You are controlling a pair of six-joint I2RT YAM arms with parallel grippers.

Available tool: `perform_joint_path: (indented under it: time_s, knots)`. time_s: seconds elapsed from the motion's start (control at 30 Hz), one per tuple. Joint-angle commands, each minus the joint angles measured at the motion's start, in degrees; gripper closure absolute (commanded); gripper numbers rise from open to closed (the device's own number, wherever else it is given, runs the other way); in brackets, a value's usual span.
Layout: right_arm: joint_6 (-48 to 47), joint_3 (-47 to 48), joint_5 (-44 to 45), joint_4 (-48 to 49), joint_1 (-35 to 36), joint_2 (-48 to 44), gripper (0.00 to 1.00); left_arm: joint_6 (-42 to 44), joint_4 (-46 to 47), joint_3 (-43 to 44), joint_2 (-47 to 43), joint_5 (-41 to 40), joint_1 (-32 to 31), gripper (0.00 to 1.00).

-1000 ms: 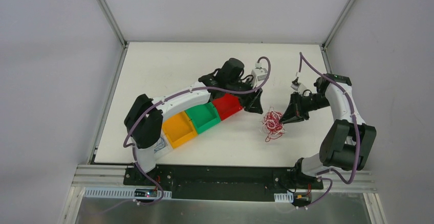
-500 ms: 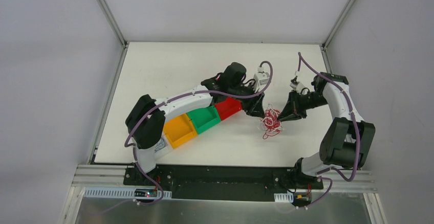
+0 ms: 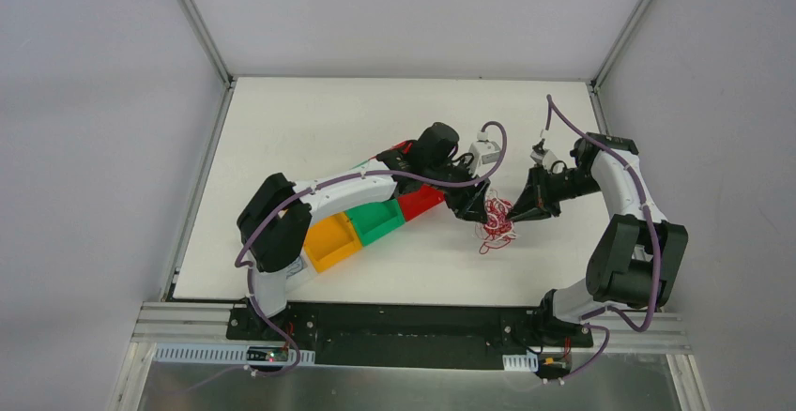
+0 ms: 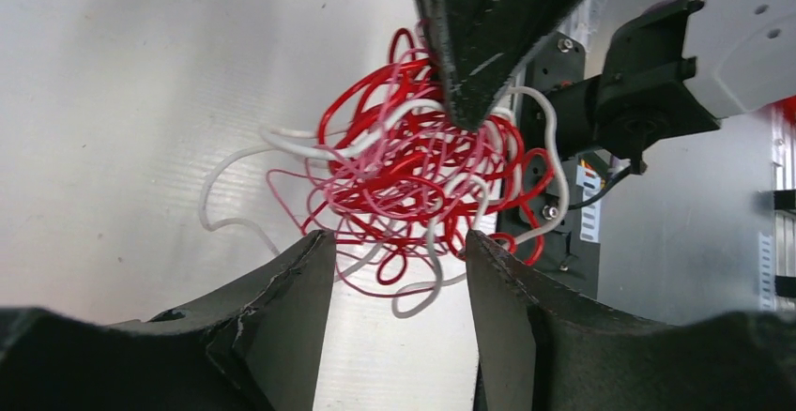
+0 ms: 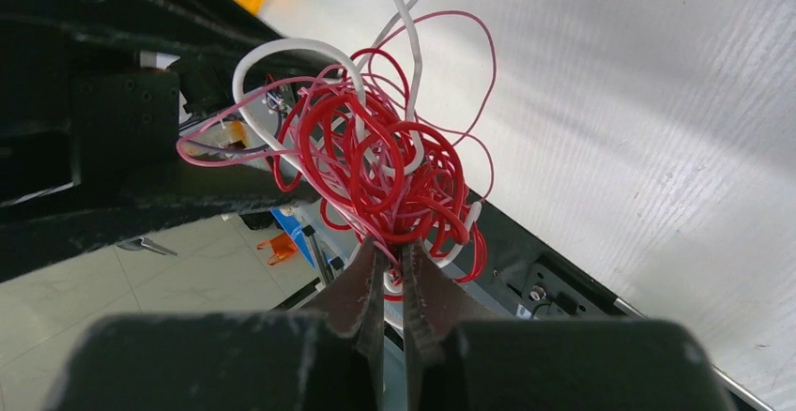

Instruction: Untangle the cables

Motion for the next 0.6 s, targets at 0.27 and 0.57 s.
perform_joint_path:
  time_s: [0.27,0.57]
  knots:
    - [-4.8,2.8,-3.0,-5.2,0.2,-0.4,1.00,4.6,-0.8,0.2,-1.0,-0.6,-0.4,0.95]
    - [-8.5,10.4,-2.8,-8.8,-6.7,2.6,1.00,34.8,-10.7,-13.4,-12.1,0.2,-0.5,1.00]
